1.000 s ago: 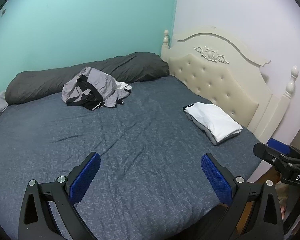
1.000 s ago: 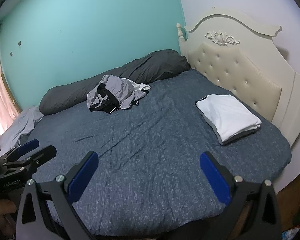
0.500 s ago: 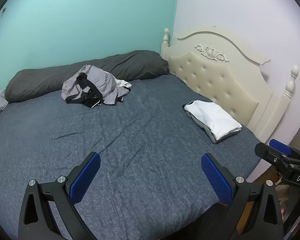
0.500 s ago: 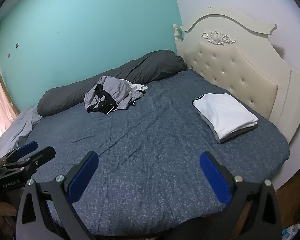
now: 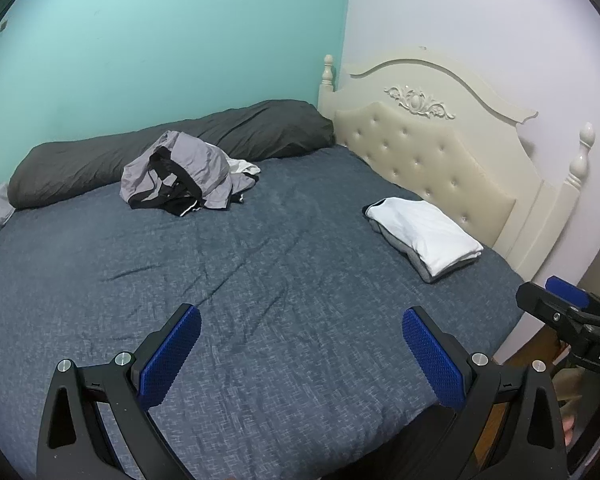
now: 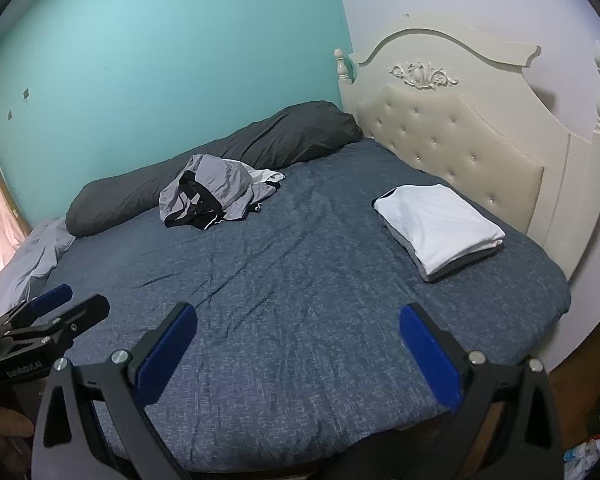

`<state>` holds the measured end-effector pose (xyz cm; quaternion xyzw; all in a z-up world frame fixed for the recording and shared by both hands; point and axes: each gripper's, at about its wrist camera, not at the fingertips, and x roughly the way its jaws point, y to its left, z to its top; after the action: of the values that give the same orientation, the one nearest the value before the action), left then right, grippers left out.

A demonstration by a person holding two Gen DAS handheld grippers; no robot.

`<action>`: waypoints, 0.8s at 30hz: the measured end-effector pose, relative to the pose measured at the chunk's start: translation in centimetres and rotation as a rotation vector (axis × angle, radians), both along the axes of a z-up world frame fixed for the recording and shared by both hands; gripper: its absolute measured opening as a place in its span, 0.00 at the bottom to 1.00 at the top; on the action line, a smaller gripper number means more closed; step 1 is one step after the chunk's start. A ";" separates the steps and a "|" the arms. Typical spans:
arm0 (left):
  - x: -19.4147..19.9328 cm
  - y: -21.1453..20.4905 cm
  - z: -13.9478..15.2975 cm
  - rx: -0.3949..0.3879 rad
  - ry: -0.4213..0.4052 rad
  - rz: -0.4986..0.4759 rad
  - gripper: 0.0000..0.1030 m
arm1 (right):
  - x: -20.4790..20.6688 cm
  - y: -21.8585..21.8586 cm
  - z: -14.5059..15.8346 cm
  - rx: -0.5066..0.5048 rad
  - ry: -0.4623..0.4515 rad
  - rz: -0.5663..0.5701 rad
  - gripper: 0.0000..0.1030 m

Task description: Fold clothes

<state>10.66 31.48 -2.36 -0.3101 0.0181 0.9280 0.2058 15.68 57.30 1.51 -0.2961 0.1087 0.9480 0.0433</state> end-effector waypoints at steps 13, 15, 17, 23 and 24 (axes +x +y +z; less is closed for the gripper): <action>0.0 0.6 -0.4 -0.014 -0.003 -0.012 1.00 | 0.4 1.1 -0.4 0.005 -0.012 -0.032 0.99; 0.0 0.7 -0.4 -0.016 -0.002 -0.014 1.00 | 0.4 1.2 -0.5 0.004 -0.012 -0.034 0.99; 0.0 0.8 -0.4 -0.018 0.000 -0.015 1.00 | 0.5 1.2 -0.5 0.003 -0.013 -0.038 0.99; 0.0 1.0 -0.4 -0.020 -0.002 -0.018 1.00 | 0.6 1.6 -0.5 0.000 -0.011 -0.049 0.99; 0.1 1.1 -0.4 -0.019 -0.004 -0.019 1.00 | 0.6 1.6 -0.6 0.001 -0.011 -0.050 0.99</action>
<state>10.72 32.54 -2.80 -0.3137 0.0295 0.9251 0.2118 16.32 58.92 0.96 -0.2984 0.1155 0.9450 0.0676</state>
